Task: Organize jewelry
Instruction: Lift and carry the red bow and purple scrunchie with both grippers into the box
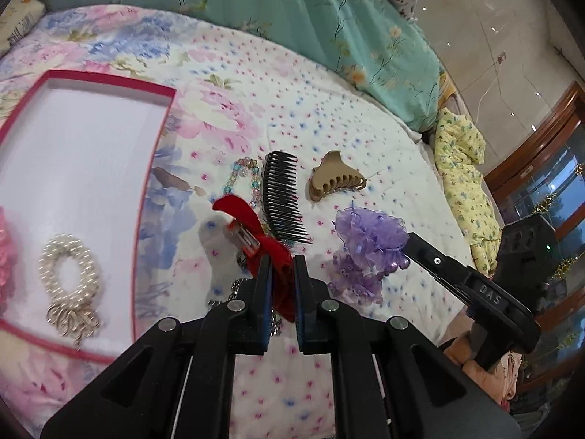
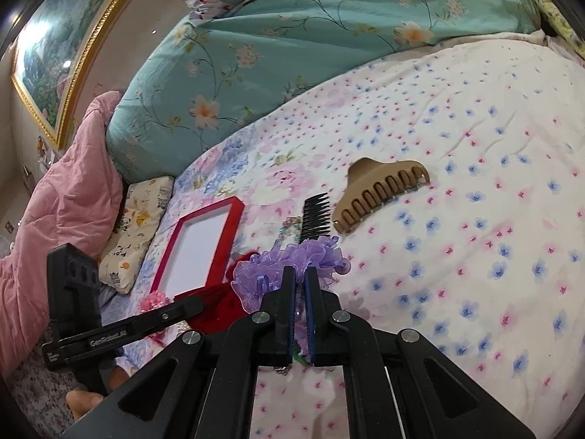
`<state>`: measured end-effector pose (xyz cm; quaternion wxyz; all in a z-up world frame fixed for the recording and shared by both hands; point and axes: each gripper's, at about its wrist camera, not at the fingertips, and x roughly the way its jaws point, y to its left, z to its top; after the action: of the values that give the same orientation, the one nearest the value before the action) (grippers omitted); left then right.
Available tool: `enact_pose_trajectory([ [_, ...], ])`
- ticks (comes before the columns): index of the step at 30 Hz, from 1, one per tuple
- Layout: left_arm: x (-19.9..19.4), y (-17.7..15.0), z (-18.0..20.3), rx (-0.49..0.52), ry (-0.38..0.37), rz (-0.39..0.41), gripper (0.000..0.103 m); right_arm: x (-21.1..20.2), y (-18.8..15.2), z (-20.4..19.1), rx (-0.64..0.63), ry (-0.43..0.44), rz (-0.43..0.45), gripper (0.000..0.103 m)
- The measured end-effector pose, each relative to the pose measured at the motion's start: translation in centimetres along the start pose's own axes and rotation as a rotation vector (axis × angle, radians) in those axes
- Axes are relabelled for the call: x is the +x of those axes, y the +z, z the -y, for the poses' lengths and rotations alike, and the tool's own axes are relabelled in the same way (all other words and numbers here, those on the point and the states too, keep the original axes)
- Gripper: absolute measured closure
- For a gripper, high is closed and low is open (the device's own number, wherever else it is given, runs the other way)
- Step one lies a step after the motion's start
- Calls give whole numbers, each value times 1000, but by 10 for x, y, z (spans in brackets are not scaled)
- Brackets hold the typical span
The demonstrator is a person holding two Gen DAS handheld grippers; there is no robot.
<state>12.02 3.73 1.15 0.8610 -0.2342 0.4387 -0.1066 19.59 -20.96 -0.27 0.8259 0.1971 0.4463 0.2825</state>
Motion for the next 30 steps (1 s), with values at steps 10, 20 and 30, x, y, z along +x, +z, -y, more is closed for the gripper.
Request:
enact_pose_trajectory([
  [10, -44, -3, -7, 4, -3, 83, 95, -8, -2, -29, -41, 29, 9, 99],
  [20, -81, 6, -33, -29, 4, 177, 95, 12, -2, -55, -64, 81, -22, 99],
  [30, -89, 7, -44, -43, -6, 194, 95, 30, -19, -25, -60, -47, -100, 98],
])
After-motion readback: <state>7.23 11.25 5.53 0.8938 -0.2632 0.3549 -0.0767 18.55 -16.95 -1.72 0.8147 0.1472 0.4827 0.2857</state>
